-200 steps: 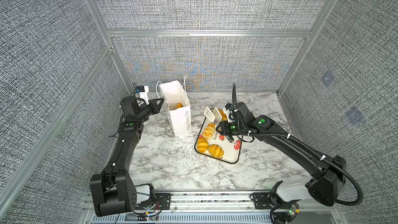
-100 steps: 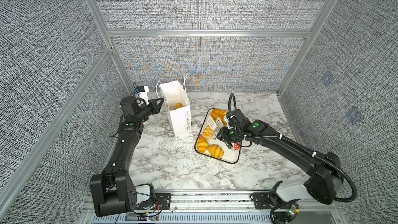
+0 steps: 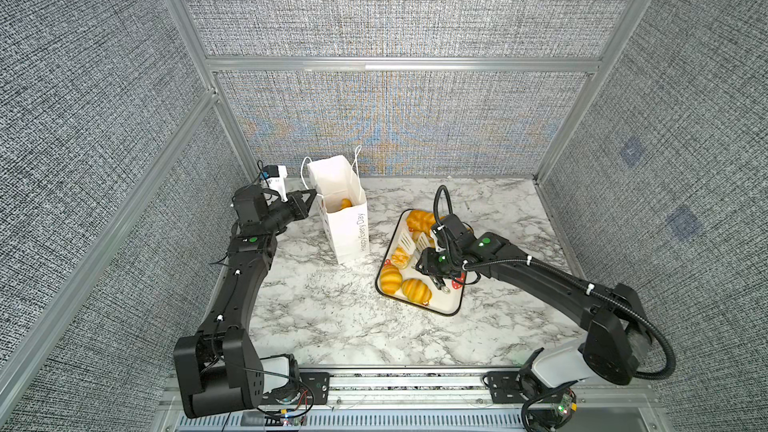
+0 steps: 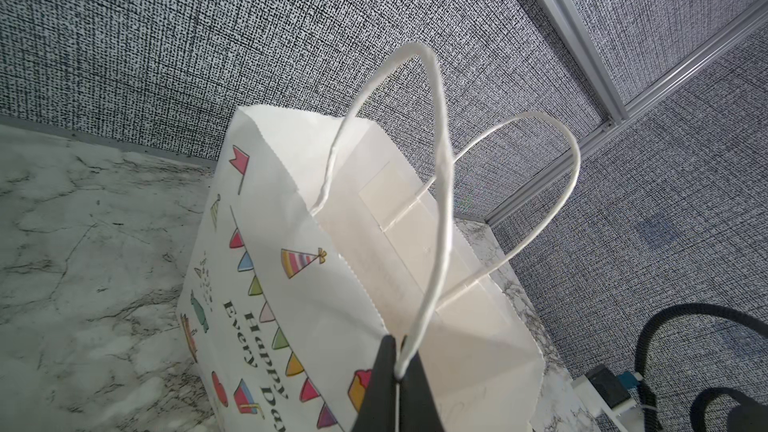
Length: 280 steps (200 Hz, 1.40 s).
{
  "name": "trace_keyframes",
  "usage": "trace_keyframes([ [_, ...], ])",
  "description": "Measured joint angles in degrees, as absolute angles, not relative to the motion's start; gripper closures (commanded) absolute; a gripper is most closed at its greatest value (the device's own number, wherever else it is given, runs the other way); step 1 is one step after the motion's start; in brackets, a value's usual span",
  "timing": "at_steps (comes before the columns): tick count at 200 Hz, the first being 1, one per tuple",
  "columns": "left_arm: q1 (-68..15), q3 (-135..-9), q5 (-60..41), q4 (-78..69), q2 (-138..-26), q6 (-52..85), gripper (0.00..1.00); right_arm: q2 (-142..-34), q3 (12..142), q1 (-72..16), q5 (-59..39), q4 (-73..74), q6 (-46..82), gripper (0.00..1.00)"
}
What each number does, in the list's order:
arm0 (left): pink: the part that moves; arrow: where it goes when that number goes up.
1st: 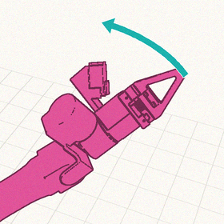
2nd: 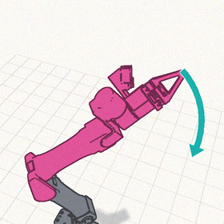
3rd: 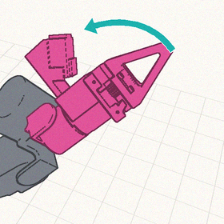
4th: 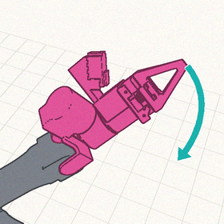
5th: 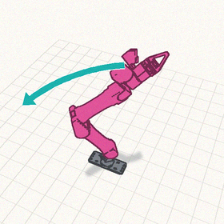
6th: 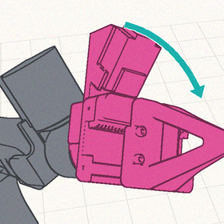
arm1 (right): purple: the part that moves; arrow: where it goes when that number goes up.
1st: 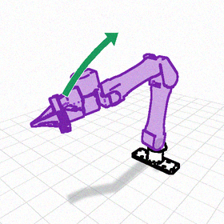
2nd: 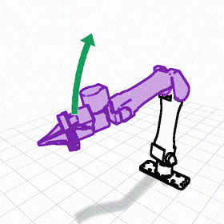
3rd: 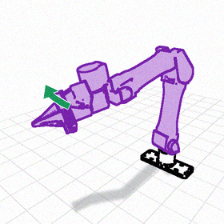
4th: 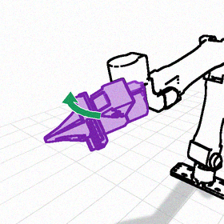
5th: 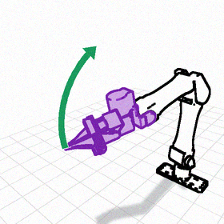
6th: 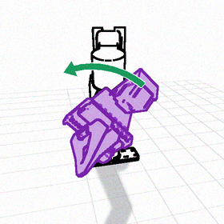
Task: Place the fake bread into the paper bag
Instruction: 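Close the tongs on a pastry near the tray's nearer end and lift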
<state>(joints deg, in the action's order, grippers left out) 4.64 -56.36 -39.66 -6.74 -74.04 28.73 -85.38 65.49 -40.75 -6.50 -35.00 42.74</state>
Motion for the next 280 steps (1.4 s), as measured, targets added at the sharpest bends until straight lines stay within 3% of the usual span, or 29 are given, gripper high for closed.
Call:
trace_keyframes([
  [187,4.6,-56.4,-40.1,-6.7,-74.1,28.8,1.00,-92.7,64.8,-40.5,-8.3,-30.7,44.0,0.47],
  [280,4.6,-56.4,-40.2,-6.7,-74.5,28.7,1.00,-90.5,62.7,-39.3,-8.2,-29.4,43.9,0.68],
])
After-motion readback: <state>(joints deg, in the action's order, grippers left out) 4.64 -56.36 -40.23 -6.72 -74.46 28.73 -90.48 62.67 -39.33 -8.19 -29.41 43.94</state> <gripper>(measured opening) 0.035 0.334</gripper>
